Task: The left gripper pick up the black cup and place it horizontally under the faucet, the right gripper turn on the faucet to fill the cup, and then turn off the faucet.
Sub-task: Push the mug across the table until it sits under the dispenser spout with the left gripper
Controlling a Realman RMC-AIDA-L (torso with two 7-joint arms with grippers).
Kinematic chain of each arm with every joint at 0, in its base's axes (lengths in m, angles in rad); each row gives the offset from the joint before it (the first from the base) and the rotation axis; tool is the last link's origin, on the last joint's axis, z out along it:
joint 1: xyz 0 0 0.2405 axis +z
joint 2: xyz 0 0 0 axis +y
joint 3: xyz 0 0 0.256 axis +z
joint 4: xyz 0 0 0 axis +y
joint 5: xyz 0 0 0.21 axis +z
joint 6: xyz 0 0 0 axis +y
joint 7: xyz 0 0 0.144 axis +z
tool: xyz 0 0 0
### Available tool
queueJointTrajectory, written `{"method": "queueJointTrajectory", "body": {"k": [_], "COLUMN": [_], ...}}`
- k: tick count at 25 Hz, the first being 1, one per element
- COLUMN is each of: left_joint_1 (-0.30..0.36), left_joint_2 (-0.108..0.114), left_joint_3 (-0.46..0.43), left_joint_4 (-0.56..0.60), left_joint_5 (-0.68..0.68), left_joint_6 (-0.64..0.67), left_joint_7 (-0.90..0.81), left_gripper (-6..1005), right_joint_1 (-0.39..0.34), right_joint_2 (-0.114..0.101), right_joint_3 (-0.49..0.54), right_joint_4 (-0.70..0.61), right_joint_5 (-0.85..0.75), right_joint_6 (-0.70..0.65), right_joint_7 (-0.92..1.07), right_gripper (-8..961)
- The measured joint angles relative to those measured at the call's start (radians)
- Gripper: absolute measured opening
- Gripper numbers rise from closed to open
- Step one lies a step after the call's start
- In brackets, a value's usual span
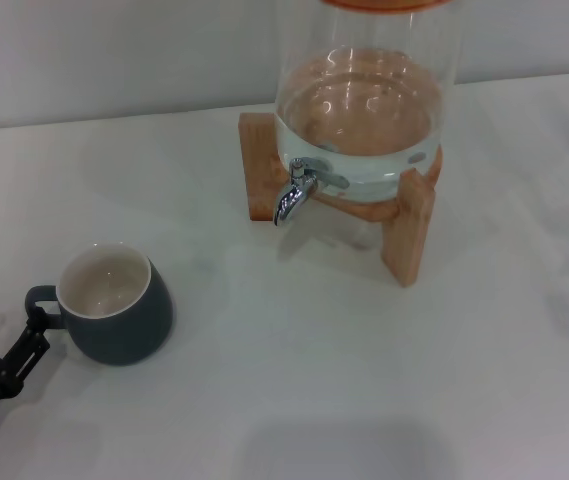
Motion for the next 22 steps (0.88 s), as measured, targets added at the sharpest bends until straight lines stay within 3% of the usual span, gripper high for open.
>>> {"method": "queueJointTrajectory", "body": {"k": [22], "left_joint_1": [-0.026], "left_joint_2": [0.002], "left_joint_3": [-0.004], "left_joint_4": [0.007], "left_joint_5": [-0.006], "left_joint_6": [0.043], "left_joint_7": [-0.017], "left_gripper": [727], "right_joint_1": [-0.009], "right_joint_2": [0.0], "right_joint_3": [0.002], "right_joint_4": [0.0], "right_joint_5": [0.004], "right_joint_6": [0.0], "right_joint_7": [-0.003], "right_gripper": [809]}}
